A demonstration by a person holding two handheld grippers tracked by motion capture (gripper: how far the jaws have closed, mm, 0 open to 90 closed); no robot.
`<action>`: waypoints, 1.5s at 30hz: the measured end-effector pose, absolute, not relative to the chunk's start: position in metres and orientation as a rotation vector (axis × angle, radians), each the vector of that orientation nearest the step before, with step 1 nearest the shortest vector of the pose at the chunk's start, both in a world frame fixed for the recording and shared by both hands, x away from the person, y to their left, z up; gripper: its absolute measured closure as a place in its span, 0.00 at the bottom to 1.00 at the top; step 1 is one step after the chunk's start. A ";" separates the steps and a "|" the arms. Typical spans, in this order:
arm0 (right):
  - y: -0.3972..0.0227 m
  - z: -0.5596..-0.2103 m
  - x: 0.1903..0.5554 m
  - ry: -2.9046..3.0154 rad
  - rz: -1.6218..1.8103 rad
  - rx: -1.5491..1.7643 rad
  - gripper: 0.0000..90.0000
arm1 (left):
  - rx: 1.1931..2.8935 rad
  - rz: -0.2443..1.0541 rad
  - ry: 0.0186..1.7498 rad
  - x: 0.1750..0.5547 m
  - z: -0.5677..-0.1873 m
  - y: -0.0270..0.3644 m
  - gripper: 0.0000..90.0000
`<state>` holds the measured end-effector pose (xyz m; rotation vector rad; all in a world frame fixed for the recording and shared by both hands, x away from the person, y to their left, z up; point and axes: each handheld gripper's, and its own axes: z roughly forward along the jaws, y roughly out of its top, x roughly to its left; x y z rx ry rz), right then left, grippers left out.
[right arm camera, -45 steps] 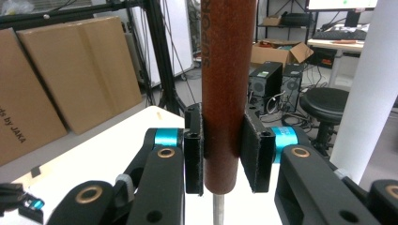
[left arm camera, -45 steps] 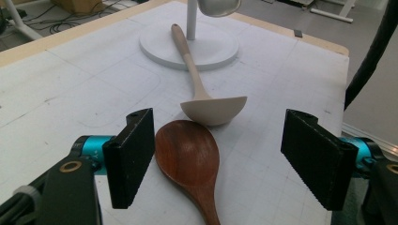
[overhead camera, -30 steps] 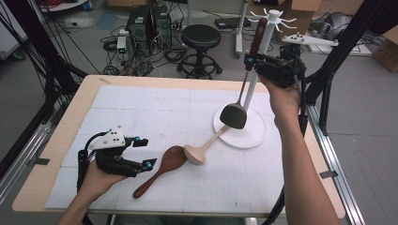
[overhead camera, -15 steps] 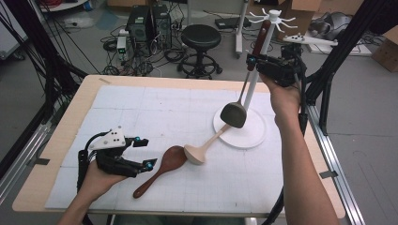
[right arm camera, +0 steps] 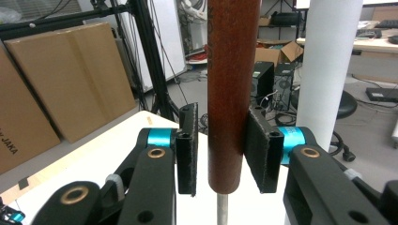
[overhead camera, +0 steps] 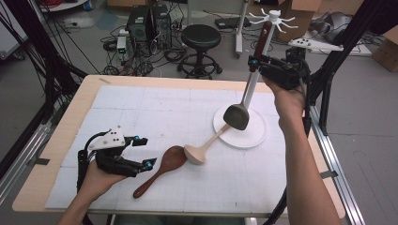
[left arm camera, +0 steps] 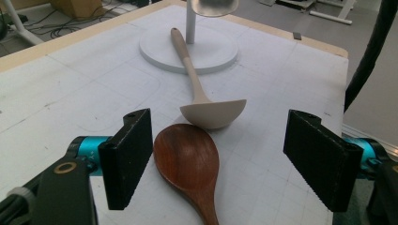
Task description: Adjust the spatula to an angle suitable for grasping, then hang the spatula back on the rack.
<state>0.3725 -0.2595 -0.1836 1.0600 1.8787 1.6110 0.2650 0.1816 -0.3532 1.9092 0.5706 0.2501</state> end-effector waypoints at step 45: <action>-0.308 -0.149 0.358 1.973 1.659 0.899 0.86 | 1.895 0.258 0.597 0.271 -0.354 0.191 0.24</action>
